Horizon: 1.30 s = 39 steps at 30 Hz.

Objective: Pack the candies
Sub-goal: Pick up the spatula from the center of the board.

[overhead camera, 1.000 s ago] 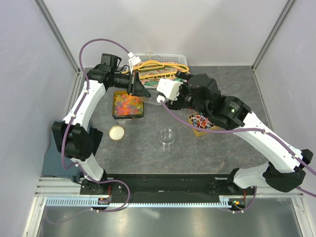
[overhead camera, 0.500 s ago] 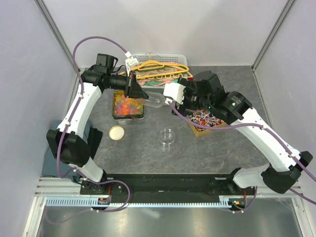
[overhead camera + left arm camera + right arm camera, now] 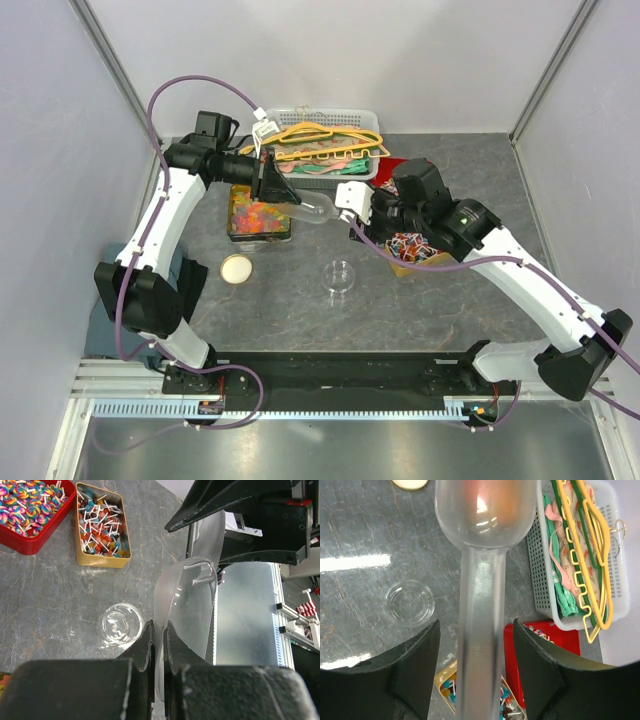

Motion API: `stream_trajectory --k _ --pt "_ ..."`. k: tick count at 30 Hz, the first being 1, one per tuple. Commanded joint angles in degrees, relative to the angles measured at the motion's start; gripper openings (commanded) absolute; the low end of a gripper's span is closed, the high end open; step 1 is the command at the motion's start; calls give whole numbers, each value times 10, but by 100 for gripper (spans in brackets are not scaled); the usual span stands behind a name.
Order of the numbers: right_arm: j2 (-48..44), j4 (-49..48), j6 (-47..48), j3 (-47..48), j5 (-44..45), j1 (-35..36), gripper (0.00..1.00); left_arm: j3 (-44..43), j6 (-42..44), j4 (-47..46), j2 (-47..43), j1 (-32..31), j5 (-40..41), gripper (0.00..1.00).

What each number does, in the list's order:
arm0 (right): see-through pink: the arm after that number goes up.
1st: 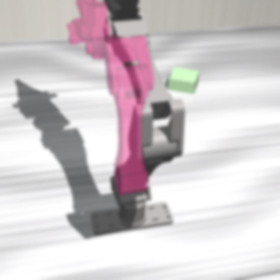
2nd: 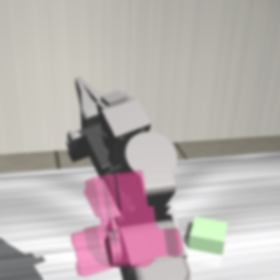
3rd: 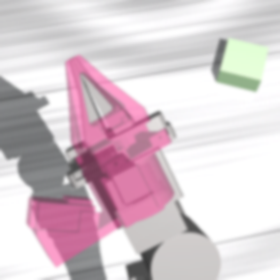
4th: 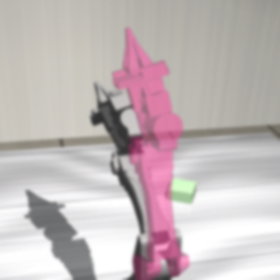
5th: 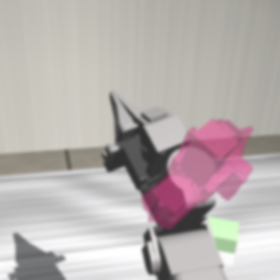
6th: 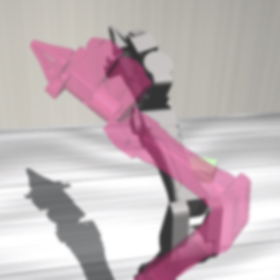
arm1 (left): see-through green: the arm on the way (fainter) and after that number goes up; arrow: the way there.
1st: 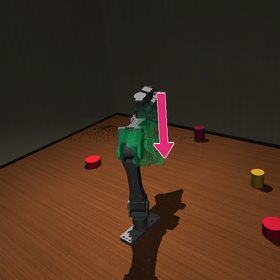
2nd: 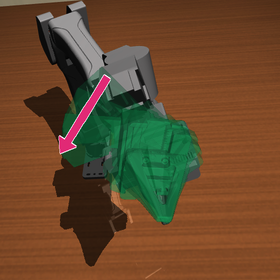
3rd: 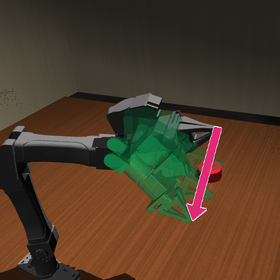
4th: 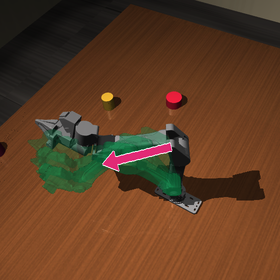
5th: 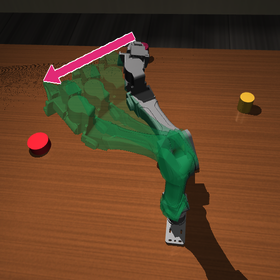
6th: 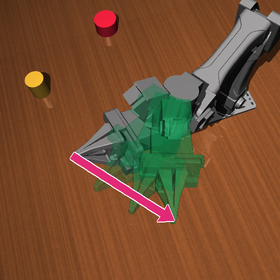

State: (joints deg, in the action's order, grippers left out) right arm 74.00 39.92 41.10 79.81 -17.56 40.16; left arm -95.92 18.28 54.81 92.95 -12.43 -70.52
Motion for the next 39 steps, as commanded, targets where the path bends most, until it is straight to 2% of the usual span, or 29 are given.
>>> stream_trajectory --k 1,12,16,23,28,29,31,32,39 --pt "-26 -78 -37 -21 -56 -4 66 -2 20 8 -14 -1 -71 2" --pt "-13 -92 -72 13 -113 -11 66 11 28 7 -4 -1 -87 2" --pt "-3 -98 -72 10 -114 -12 59 13 28 7 -7 -1 -92 2" --pt "4 -100 -81 19 -133 -13 52 17 31 7 -4 -1 -104 2" --pt "7 -107 -87 13 -142 -13 36 15 31 8 -4 -1 -110 2" --pt "8 -109 -87 12 -143 -13 31 15 31 7 -3 -1 -111 2" --pt "10 -111 -91 13 -140 -13 8 15 29 8 -4 0 -111 2" --pt "10 -113 -93 13 -135 -13 1 16 29 7 -3 -1 -112 2" --pt "11 -121 -104 13 -123 -13 0 13 28 8 -3 -1 -110 2"
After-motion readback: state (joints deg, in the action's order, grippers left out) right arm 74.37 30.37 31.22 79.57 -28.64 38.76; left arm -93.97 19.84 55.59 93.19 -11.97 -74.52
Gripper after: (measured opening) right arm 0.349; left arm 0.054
